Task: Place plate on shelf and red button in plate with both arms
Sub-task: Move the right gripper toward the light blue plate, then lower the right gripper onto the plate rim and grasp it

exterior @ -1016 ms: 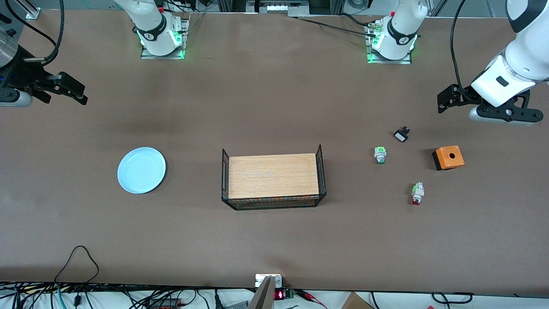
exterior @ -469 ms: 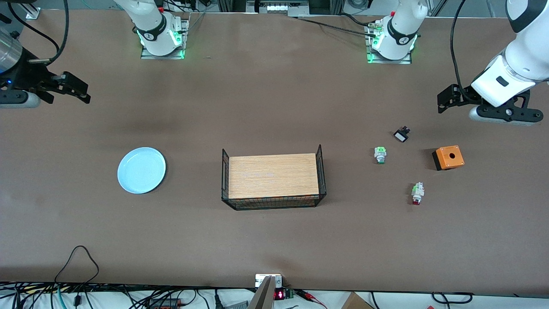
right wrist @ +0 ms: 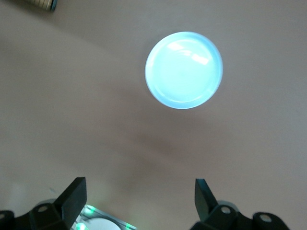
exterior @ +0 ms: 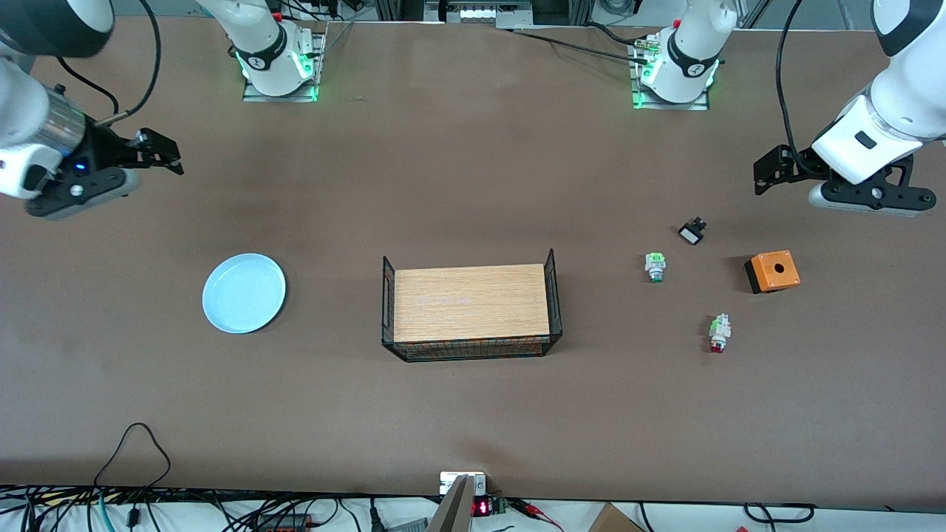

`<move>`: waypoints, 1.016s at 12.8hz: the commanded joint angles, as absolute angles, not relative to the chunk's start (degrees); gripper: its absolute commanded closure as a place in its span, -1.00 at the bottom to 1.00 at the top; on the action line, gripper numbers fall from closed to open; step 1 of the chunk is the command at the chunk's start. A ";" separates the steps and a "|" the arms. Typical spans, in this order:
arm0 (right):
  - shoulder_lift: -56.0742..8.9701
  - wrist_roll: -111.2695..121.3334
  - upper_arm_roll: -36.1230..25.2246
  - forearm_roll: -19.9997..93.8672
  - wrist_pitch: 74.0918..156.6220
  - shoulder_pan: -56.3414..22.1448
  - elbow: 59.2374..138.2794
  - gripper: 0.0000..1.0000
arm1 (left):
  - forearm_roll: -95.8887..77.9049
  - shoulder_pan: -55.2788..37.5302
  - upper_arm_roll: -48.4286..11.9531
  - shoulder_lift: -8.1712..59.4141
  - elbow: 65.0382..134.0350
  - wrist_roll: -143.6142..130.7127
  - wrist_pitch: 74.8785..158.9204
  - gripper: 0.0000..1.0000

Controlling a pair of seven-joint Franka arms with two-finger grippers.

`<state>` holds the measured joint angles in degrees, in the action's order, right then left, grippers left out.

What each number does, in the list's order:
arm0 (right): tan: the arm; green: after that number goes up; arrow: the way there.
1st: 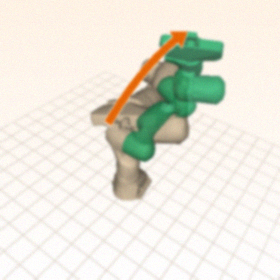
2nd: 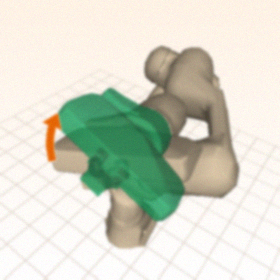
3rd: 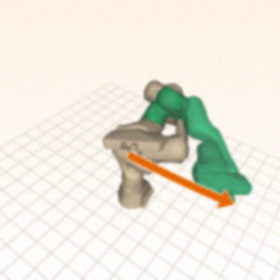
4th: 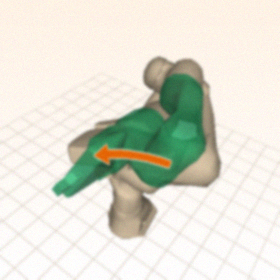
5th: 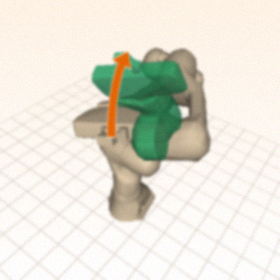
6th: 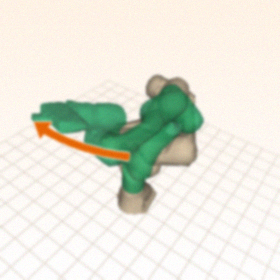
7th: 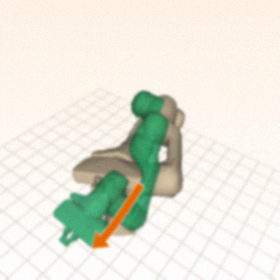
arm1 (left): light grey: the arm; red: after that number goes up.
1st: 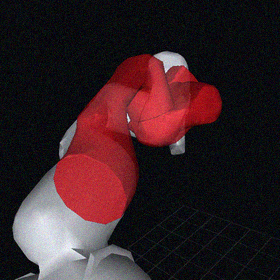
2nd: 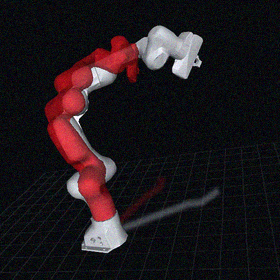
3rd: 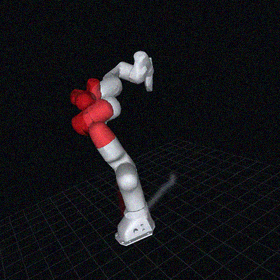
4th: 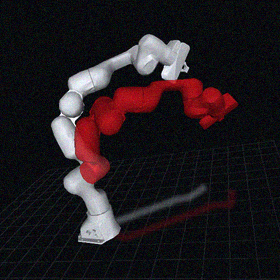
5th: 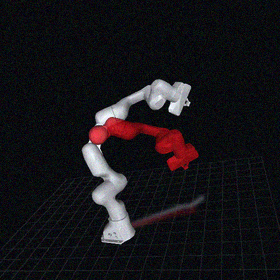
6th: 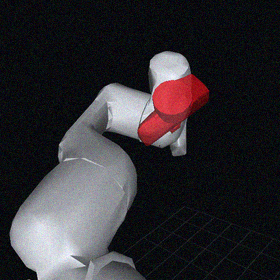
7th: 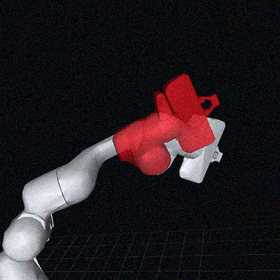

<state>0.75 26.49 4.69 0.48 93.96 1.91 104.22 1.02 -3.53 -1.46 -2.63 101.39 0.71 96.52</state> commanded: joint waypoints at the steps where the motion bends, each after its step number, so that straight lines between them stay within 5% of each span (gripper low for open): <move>1: 2.02 37.31 4.66 -1.92 100.34 0.88 111.77 -1.00 | 0.44 -3.78 -1.14 -1.85 99.58 1.58 95.19 -1.00; 7: 1.41 41.57 4.66 -2.20 122.92 -0.44 131.28 -1.00 | 0.44 -3.69 -1.14 -1.85 99.58 1.76 95.19 -1.00; 13: -10.18 56.67 4.31 -2.37 145.16 0.96 134.64 -1.00 | 0.44 -3.69 -1.14 -1.85 99.58 1.49 95.19 -1.00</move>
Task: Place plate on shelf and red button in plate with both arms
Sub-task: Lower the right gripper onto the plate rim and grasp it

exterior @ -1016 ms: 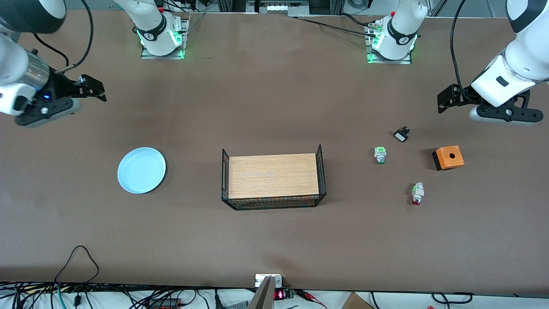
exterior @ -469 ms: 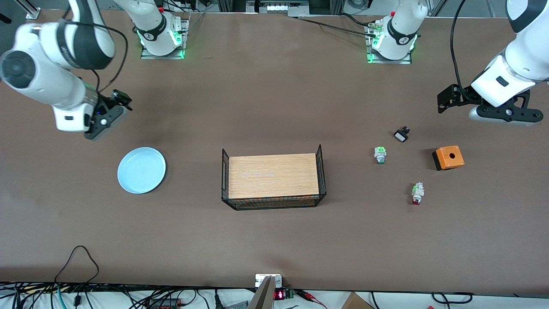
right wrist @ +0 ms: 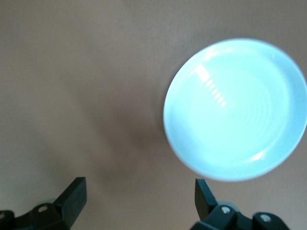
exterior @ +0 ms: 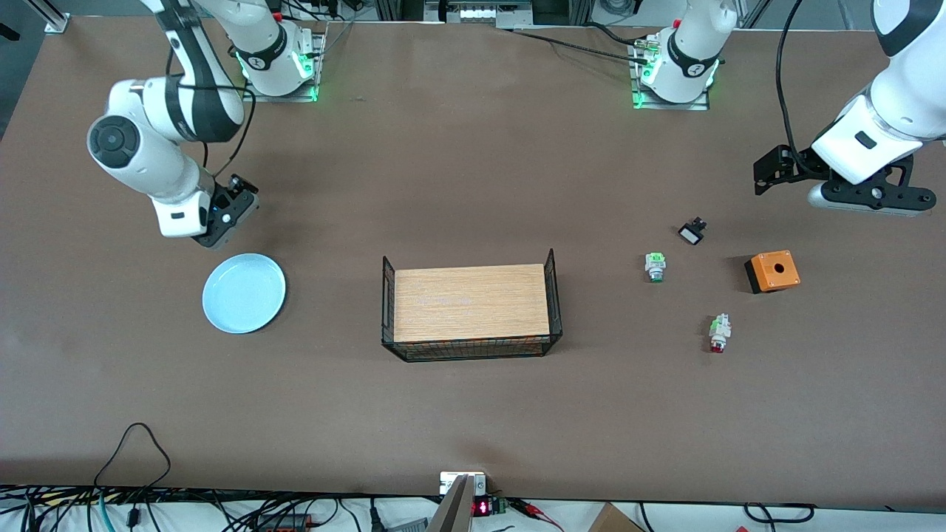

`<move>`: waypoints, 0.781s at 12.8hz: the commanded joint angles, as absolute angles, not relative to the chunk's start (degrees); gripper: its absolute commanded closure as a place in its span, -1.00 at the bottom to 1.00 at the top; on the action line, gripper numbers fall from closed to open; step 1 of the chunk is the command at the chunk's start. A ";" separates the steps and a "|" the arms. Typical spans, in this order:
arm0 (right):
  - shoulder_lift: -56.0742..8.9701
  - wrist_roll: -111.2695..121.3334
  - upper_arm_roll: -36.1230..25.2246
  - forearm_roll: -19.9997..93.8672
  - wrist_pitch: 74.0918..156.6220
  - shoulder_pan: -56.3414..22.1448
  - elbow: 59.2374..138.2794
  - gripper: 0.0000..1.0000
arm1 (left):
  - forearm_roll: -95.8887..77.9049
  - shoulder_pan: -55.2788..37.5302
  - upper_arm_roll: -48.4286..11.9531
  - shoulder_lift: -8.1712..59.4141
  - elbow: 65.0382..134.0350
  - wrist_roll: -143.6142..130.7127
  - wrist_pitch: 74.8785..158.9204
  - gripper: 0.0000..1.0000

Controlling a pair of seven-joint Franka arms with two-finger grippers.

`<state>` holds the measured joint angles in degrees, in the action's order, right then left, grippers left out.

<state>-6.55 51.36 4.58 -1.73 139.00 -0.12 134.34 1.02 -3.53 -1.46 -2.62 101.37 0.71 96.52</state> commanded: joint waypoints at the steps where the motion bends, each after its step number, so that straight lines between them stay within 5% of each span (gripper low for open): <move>1: -11.94 58.08 4.39 -2.37 148.15 1.31 134.91 -1.00 | 0.44 -3.69 -1.14 -1.85 99.58 1.49 95.19 -1.00; 7: -19.50 59.23 4.31 -2.37 161.35 1.41 137.11 -1.00 | 0.44 -3.69 -1.14 -1.85 99.58 1.41 95.19 -1.00; 10: -19.69 61.17 4.31 -2.37 162.60 1.49 137.55 -0.74 | 0.35 -3.69 -1.14 -1.85 99.58 1.32 95.19 -1.00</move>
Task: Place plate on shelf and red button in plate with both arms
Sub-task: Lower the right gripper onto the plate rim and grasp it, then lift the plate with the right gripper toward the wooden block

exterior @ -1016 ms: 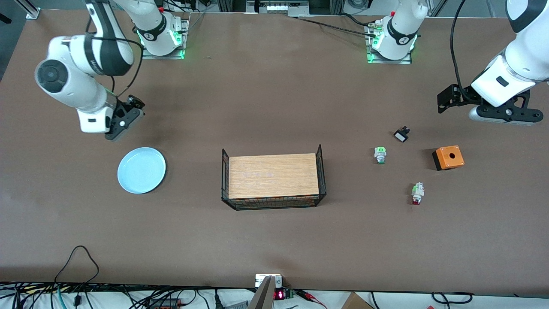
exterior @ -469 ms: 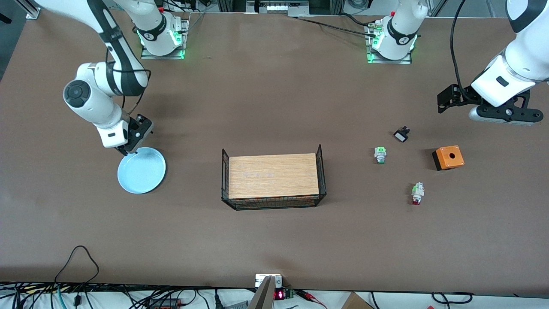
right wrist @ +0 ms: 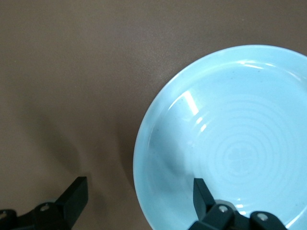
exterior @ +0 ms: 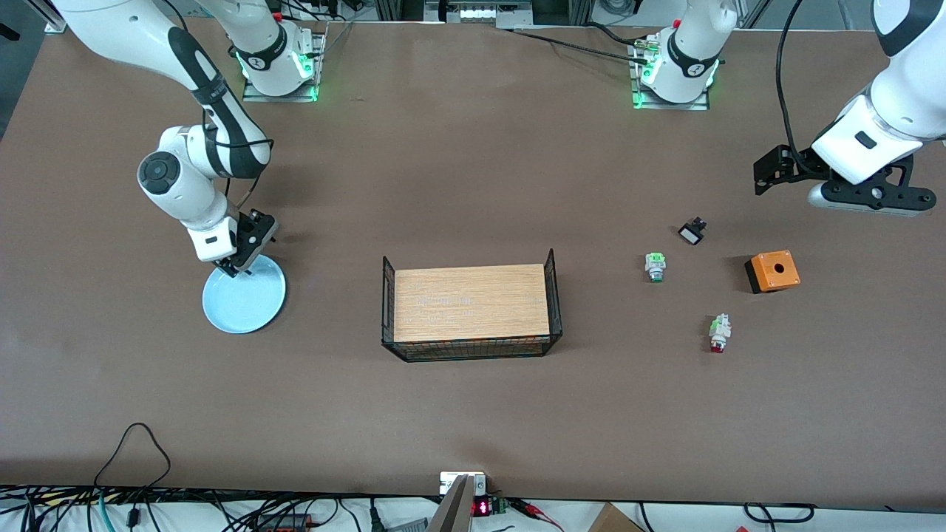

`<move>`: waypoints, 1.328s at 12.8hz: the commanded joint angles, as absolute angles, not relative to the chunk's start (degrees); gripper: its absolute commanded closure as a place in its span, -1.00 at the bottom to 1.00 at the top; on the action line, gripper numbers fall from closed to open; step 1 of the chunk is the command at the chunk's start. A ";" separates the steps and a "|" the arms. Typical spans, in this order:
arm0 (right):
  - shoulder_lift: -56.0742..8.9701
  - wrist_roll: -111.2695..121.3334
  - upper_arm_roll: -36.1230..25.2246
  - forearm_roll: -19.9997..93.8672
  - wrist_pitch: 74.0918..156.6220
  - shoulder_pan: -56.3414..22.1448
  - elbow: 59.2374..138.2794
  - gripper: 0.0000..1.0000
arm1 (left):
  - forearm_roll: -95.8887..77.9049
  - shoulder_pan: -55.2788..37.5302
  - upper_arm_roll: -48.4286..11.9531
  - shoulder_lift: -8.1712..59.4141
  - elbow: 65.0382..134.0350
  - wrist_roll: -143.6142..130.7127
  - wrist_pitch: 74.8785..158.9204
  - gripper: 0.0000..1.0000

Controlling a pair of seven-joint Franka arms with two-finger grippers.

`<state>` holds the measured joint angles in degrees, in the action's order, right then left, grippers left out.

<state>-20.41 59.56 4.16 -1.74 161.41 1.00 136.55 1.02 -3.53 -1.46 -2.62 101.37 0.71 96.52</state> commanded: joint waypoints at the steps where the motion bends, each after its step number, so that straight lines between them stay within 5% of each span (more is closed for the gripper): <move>1: -19.69 61.26 4.31 -2.37 162.60 1.67 137.72 -0.61 | 0.35 -3.69 -1.14 -1.85 99.58 1.32 95.19 -1.00; 9: -19.07 62.58 4.31 -2.37 162.60 1.85 137.72 0.91 | 0.26 -3.69 -1.14 -1.85 99.58 1.23 95.19 -1.00; 17: -14.42 62.67 4.75 -2.46 159.36 0.62 133.34 1.00 | 0.26 -3.69 -1.14 -1.85 99.58 1.23 95.19 -1.00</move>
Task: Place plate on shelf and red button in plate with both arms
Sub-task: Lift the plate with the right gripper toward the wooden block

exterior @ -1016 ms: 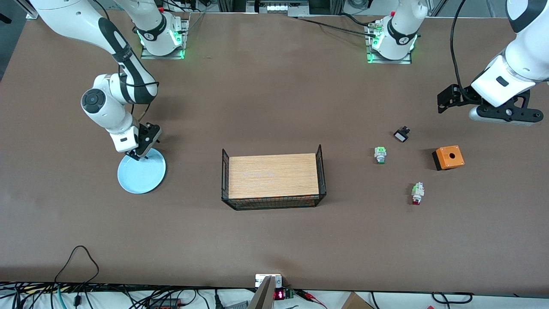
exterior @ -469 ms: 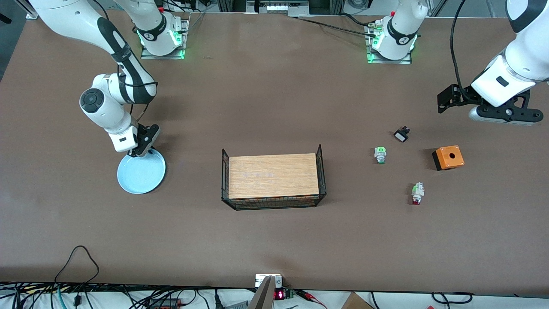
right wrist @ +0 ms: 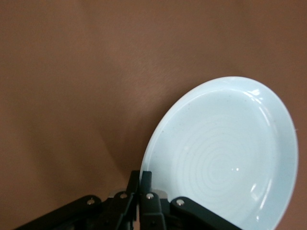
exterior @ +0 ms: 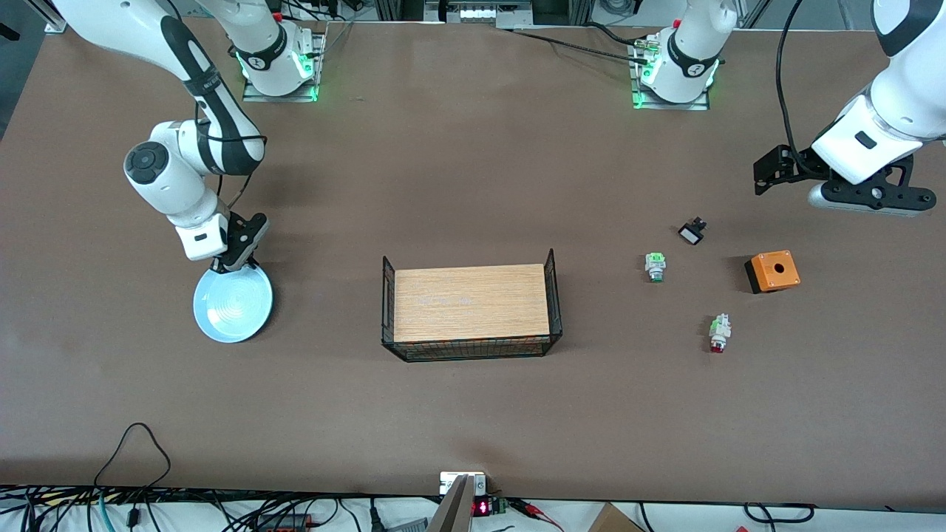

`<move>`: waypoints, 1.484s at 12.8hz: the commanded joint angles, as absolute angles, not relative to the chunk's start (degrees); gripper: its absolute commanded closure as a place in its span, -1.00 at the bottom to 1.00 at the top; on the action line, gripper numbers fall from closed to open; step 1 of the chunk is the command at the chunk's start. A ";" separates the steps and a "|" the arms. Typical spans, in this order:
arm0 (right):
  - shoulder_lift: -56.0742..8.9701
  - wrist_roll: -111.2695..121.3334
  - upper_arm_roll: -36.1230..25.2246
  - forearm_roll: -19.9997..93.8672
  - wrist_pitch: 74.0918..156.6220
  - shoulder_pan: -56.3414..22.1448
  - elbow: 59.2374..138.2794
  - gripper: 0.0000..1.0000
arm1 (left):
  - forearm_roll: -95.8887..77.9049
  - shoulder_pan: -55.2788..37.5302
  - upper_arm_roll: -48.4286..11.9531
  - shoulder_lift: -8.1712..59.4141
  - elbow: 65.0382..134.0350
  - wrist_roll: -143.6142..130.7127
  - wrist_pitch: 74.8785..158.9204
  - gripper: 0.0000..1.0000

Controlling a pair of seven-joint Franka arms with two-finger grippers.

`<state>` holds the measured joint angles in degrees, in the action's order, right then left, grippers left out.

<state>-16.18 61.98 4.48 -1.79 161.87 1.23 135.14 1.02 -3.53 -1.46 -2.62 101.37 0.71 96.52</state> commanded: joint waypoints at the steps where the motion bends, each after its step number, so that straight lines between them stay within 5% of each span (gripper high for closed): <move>1: -13.54 62.67 4.75 -2.46 158.91 -0.52 132.37 1.00 | 0.26 -3.69 -1.14 -1.85 99.58 1.23 95.19 -1.00; 10: -13.45 61.09 4.75 -1.49 132.38 -10.27 106.81 1.00 | 0.26 -3.52 -1.14 -1.76 99.58 1.67 95.19 -1.00; 19: -14.06 52.83 4.66 -2.28 126.56 -25.38 96.25 1.00 | 0.26 -3.60 -1.14 -1.85 99.58 1.32 95.19 -1.00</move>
<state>-12.72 55.07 5.20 -1.92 128.16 -22.25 99.32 1.02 -3.51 -1.44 -2.62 101.36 0.71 96.52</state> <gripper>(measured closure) 0.969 0.000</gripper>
